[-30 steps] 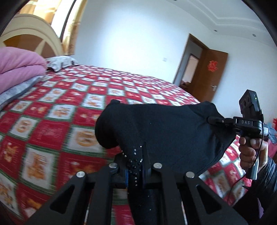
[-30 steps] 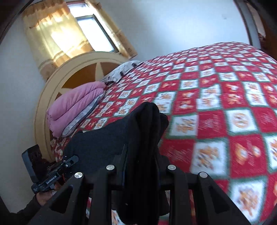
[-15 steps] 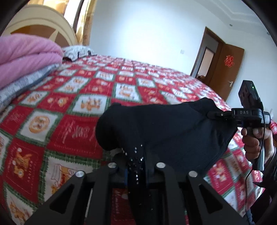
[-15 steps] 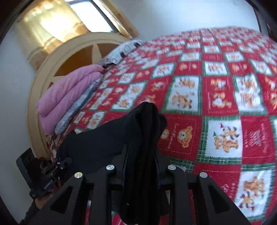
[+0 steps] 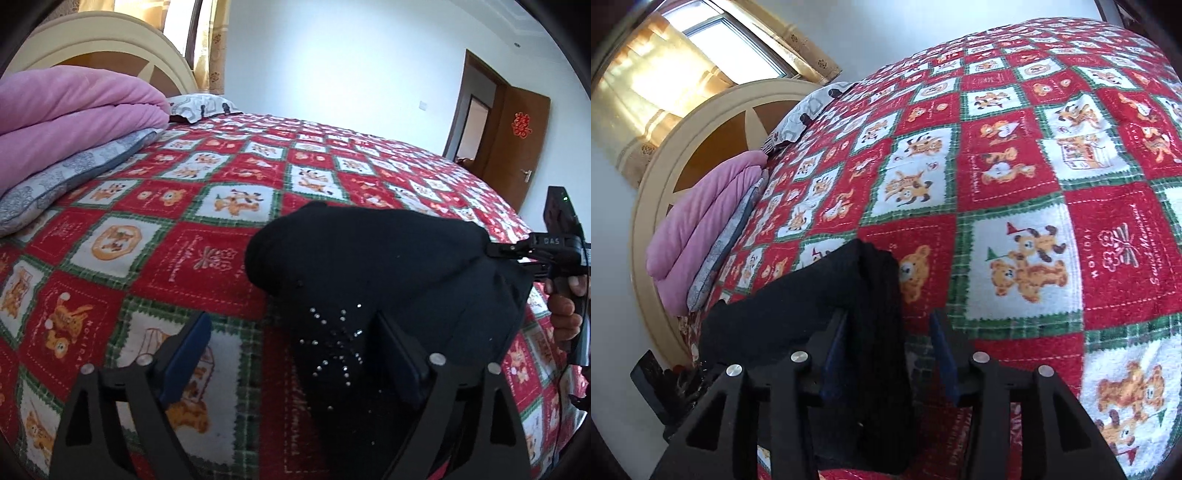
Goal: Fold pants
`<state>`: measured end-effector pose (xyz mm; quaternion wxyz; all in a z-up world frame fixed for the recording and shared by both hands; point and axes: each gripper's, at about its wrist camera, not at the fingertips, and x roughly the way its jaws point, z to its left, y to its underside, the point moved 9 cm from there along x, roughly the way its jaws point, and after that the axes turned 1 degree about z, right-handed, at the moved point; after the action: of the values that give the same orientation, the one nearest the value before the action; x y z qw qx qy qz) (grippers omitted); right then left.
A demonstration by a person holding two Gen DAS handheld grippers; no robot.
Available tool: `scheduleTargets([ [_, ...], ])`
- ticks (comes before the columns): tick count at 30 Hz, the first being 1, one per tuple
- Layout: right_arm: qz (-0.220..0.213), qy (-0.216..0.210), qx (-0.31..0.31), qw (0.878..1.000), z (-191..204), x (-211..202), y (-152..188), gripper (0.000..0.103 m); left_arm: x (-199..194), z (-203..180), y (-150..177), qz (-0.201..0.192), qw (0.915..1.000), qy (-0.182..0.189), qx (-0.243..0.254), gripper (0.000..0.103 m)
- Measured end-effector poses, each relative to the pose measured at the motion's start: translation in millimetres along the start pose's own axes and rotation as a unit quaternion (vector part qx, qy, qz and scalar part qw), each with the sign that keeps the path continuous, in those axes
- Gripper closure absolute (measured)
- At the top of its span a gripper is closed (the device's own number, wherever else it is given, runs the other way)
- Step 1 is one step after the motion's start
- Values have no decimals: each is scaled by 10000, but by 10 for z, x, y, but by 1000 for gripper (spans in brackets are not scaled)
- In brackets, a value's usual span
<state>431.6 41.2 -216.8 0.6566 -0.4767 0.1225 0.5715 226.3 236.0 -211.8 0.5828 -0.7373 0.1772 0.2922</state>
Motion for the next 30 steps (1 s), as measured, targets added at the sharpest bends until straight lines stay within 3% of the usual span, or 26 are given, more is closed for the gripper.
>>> scheduleTargets([
  [10,-233,144,220,9994,-164,-149,-9,52,-65,116,107,129,9999,0,-115,4],
  [14,-587,711,248,9954,-318,-382,-43,51,-153,194,180,236,9995,-108,-175,4],
  [19,-821,684,336,9937,-364,-676,55,51,-387,192,254,264,9992,-292,-42,4],
  [24,-1028,900,5,9906,-159,-977,317,51,-622,67,140,91,9996,-264,-8,4],
  [30,-1266,814,-574,9869,336,-1320,714,51,-945,-178,-49,-270,9995,-137,67,4],
])
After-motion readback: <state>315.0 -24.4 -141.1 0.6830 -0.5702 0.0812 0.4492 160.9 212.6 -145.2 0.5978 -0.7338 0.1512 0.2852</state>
